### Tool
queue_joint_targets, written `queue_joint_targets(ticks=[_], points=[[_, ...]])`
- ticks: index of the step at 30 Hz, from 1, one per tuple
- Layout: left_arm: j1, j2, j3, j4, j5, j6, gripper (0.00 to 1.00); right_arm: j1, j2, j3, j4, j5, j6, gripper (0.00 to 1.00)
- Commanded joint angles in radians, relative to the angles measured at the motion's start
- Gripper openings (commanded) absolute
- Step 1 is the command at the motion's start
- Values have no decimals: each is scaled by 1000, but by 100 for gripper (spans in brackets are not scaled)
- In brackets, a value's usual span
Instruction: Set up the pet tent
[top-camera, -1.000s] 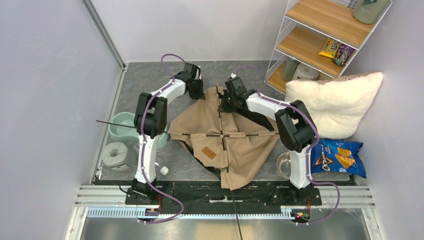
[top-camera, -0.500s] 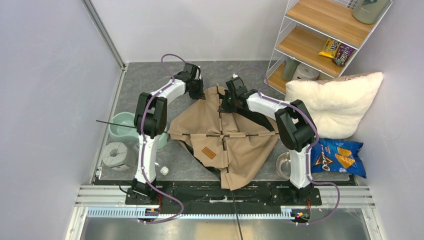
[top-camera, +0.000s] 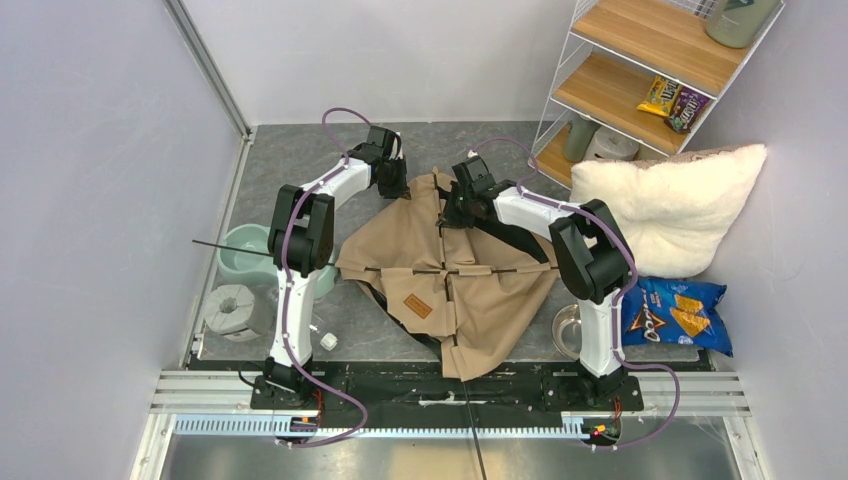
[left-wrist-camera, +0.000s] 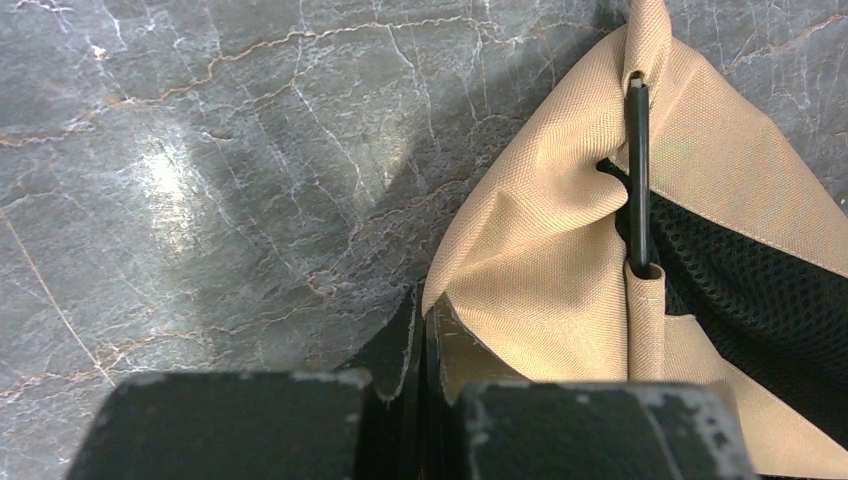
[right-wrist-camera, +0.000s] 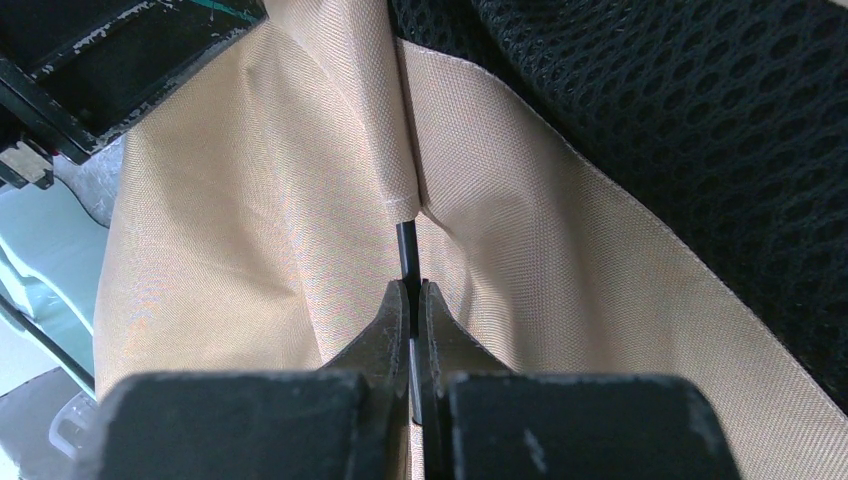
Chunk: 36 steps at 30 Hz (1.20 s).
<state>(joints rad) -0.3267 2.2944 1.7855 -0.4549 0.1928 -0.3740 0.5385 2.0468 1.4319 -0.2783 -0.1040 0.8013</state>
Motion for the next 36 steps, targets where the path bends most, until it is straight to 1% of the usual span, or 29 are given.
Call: queue_joint_targets(ticks=[1, 4, 5, 6, 8, 10, 15, 19, 22, 31, 36], points=[[0, -22, -6, -31, -16, 9, 3, -11, -34, -4, -40, 36, -3, 0], [0, -39, 34, -32, -16, 7, 20, -10, -41, -16, -5, 10, -24, 0], [0, -43, 47, -29, -11, 3, 28, -9, -43, -20, 1, 5, -28, 0], [0, -48, 58, -20, -7, -4, 33, -8, -44, -23, 5, 2, -33, 0], [0, -53, 74, 11, 11, -27, 41, -6, -49, -31, 13, -3, -42, 0], [0, -47, 88, 53, 42, -63, 44, -5, -57, -39, 22, -7, -52, 0], [0, 23, 150, 151, 114, -183, 46, -3, -66, -45, 38, -10, -67, 0], [-1, 70, 157, 275, 131, -296, 44, -4, -66, -48, 42, -13, -73, 0], [-5, 100, 167, 340, 137, -353, 43, -3, -68, -51, 44, -15, -81, 0], [-24, 160, 203, 337, 122, -374, 43, -3, -58, -38, 45, -21, -86, 0], [-27, 175, 203, 364, 118, -406, 38, -3, -55, -36, 45, -21, -88, 0]])
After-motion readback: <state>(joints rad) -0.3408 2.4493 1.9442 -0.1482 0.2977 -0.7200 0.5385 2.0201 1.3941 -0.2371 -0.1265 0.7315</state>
